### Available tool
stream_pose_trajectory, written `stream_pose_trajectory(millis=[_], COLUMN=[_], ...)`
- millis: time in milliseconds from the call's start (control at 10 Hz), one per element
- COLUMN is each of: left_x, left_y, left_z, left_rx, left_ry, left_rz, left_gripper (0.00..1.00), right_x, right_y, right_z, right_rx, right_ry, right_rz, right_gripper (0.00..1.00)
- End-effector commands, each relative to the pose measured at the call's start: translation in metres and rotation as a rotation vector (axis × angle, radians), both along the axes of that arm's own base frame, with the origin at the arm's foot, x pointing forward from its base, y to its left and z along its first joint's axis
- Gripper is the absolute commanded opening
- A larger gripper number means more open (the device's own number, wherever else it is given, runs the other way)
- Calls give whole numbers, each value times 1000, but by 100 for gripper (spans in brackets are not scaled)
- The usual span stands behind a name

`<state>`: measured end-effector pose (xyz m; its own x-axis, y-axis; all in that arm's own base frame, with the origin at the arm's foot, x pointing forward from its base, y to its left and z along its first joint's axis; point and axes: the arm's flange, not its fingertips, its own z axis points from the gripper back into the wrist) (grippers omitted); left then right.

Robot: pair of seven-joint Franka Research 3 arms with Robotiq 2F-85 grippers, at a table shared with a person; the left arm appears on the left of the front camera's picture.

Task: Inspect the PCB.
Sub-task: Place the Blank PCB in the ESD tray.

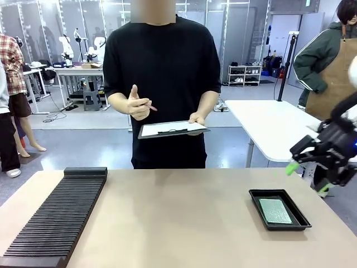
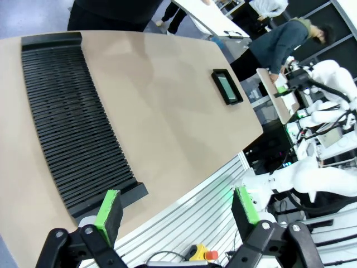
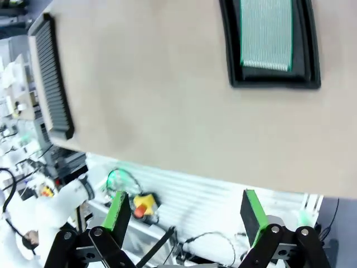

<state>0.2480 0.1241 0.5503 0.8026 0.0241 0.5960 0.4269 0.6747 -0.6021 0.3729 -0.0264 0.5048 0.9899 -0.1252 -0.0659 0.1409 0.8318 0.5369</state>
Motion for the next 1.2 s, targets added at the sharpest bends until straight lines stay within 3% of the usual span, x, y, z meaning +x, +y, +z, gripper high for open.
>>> stream_pose_trajectory(millis=[0,200,300,600,700,900,1100], left_x=[0,0,0,0,0,0,0], left_y=[0,0,0,0,0,0,0], left_z=[0,0,0,0,0,0,0], left_rx=[5,5,5,5,5,5,5], left_ry=[1,1,1,1,1,1,1], left_rz=[0,0,0,0,0,0,0], left_gripper=[100,100,100,100,100,100,100], right_x=[-45,-94,-120,-170,-182,-177,-182], right_y=[-18,-47,-64,-89,-92,-90,-96], right_z=[18,30,34,34,35,36,41], right_rx=[108,222,253,340,357,385,341], right_ry=[5,-53,-96,-181,-210,-237,-197], right_rz=[0,87,69,114,86,28,74], right_gripper=[100,100,100,100,100,100,100])
